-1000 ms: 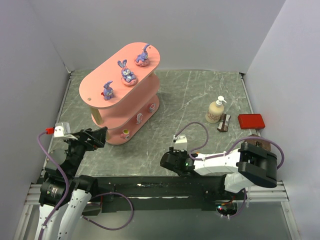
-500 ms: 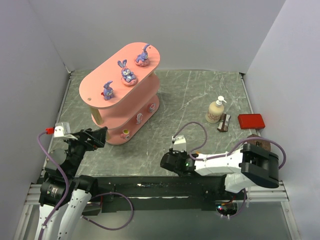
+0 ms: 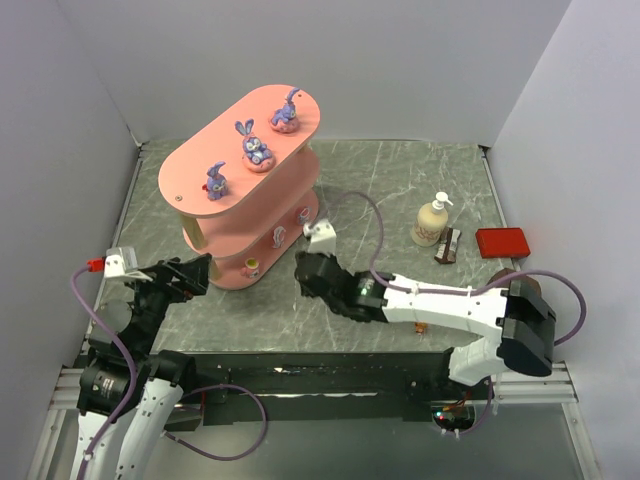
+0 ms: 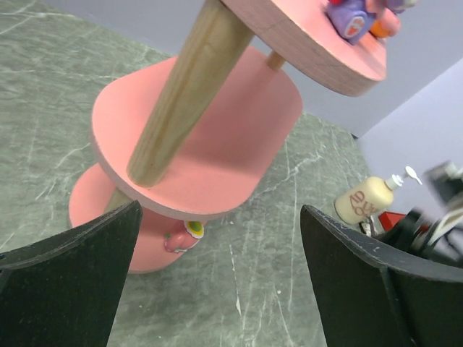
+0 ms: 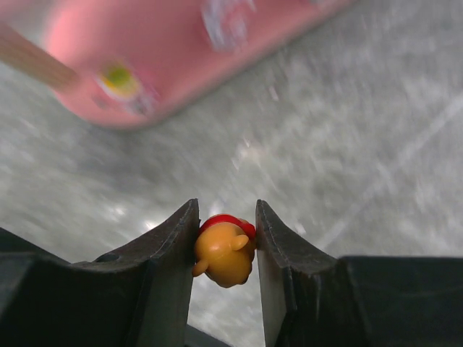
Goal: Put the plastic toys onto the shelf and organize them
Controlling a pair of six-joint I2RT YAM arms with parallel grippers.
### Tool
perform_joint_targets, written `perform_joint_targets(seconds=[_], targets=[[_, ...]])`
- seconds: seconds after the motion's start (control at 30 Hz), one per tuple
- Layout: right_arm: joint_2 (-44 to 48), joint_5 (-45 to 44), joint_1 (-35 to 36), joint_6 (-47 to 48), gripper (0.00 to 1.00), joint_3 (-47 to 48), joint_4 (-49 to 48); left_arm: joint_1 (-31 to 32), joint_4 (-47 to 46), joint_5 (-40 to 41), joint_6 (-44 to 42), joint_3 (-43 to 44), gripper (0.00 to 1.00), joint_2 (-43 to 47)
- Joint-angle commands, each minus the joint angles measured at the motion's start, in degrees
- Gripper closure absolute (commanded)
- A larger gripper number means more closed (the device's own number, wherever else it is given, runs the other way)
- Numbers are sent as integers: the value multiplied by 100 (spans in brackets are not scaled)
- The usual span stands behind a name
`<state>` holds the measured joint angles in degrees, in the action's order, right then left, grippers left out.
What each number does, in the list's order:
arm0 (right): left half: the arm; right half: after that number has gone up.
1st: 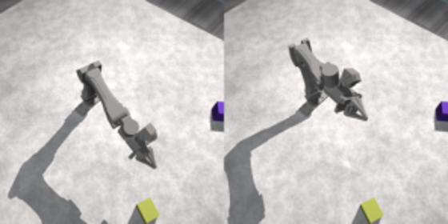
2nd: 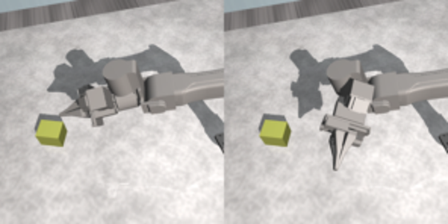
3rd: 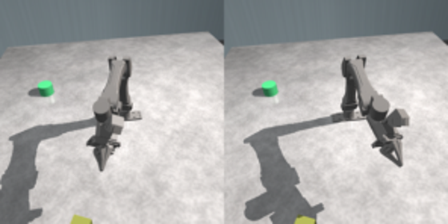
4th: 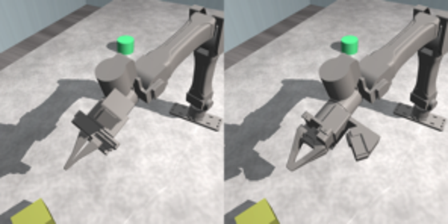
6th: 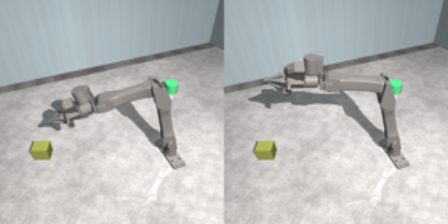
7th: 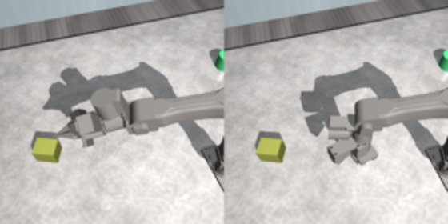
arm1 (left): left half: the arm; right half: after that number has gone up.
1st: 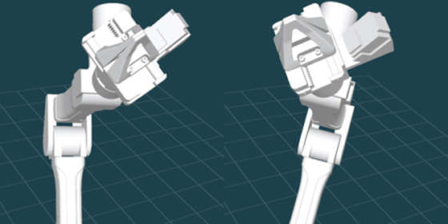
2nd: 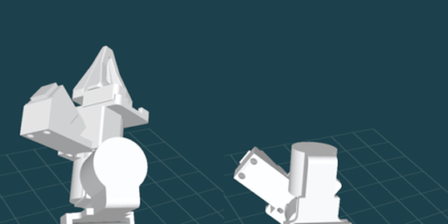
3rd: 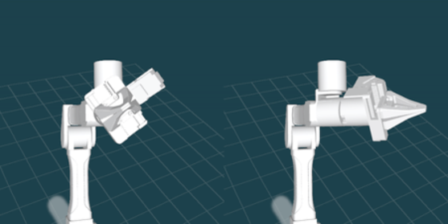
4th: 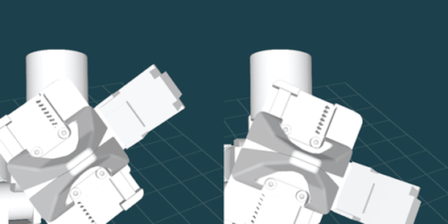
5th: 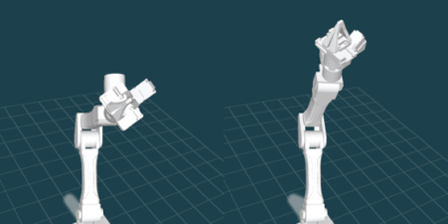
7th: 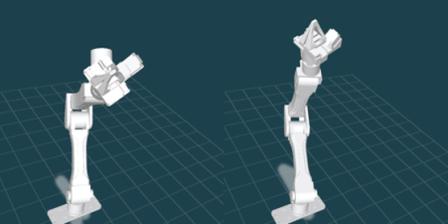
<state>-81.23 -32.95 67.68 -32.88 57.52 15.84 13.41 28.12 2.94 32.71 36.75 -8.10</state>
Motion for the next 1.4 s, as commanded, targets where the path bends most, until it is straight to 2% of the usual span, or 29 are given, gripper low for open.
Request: perform_joint_targets(seconds=[0.0, 0.2, 0.43, 0.7, 1.37], targets=[[-444, 341, -264, 651, 78, 1049, -186, -31, 88, 417, 200, 86, 3, 106], [-1113, 614, -326, 1055, 78, 2096, -457, -31, 211, 875, 341, 130, 4, 273], [-1729, 851, -334, 1468, 78, 2984, -695, -31, 220, 919, 341, 122, 4, 361], [-2028, 887, -326, 1689, 78, 3090, -1091, -31, 194, 875, 324, 122, 4, 353], [-2705, 228, -220, 1680, 76, 3336, -1399, -31, 194, 849, 306, 122, 4, 344]])
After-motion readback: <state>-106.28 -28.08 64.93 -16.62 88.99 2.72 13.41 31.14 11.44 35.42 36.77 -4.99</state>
